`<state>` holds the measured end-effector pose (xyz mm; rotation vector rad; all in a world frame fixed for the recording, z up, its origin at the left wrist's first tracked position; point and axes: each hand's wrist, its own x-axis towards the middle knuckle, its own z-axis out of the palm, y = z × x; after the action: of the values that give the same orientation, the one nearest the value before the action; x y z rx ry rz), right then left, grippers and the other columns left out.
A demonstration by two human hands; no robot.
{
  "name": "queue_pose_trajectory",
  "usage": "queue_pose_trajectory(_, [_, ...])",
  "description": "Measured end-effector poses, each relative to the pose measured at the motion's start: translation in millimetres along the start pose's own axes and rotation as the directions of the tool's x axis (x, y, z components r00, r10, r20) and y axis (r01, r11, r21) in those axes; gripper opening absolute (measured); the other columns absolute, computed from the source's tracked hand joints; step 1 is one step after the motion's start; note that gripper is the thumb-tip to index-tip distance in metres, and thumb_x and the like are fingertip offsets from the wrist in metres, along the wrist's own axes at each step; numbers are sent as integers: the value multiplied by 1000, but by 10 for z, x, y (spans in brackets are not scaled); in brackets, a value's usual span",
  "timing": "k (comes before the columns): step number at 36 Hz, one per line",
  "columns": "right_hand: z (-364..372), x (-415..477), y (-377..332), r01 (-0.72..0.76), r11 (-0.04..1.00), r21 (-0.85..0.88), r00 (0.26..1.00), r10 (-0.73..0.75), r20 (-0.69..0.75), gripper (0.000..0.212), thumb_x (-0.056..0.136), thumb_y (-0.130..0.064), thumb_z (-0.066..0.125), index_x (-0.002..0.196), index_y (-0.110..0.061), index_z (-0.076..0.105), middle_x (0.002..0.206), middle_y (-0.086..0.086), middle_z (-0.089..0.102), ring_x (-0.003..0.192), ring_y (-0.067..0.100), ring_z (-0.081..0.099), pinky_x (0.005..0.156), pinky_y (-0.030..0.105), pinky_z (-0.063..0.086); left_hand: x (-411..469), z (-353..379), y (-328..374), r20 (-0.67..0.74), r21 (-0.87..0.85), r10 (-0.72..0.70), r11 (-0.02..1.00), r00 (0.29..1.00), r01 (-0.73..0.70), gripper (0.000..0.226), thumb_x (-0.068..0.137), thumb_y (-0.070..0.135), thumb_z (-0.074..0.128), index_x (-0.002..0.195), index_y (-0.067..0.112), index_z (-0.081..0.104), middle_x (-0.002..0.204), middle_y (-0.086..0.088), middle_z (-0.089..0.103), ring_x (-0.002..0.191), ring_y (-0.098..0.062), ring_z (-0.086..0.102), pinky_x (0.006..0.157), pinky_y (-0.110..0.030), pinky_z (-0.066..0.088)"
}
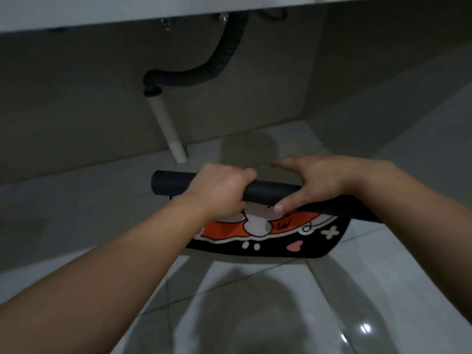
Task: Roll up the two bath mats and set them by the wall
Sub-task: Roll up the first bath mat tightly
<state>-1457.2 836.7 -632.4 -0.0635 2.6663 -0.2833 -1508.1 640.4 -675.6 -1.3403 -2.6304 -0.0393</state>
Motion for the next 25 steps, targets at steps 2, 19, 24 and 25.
queue_pose_trajectory(2, [-3, -15, 2, -12, 995, 97, 995, 2, 96, 89, 61, -70, 69, 137, -38, 38, 130, -13, 52, 118, 13, 54, 100, 31, 43, -6, 6, 40, -60, -13, -12, 1000, 998, 11, 21, 83, 33, 57, 101, 26, 50, 95, 3, 64, 88, -24, 62, 60, -31, 30])
queue_pose_trajectory(19, [329, 143, 72, 189, 771, -608, 680, -549, -486, 26, 75, -32, 65, 95, -16, 58, 74, 3, 64, 57, 27, 60, 45, 28, 30, 52, -91, -277, 430, -333, -140, 894, 892, 300, 49, 67, 51, 76, 105, 33, 52, 95, 6, 64, 84, -17, 61, 73, -31, 51])
queue_pose_trajectory(24, [277, 139, 58, 183, 852, -491, 784, -427, -449, 43, 77, -51, 61, 111, -25, 51, 96, -2, 61, 81, 22, 62, 57, 31, 39, 27, -110, -208, 216, -97, -145, 981, 966, 169, 28, 76, 49, 65, 92, 31, 51, 80, 6, 58, 81, -21, 60, 61, -28, 35])
queue_pose_trajectory(25, [250, 138, 54, 181, 889, -421, 836, -365, -410, 47, 74, -55, 62, 112, -29, 50, 97, -4, 59, 84, 20, 60, 62, 32, 43, 20, -90, -200, 131, -20, -127, 991, 983, 131, 26, 78, 48, 62, 94, 30, 51, 85, 4, 62, 86, -24, 62, 63, -29, 35])
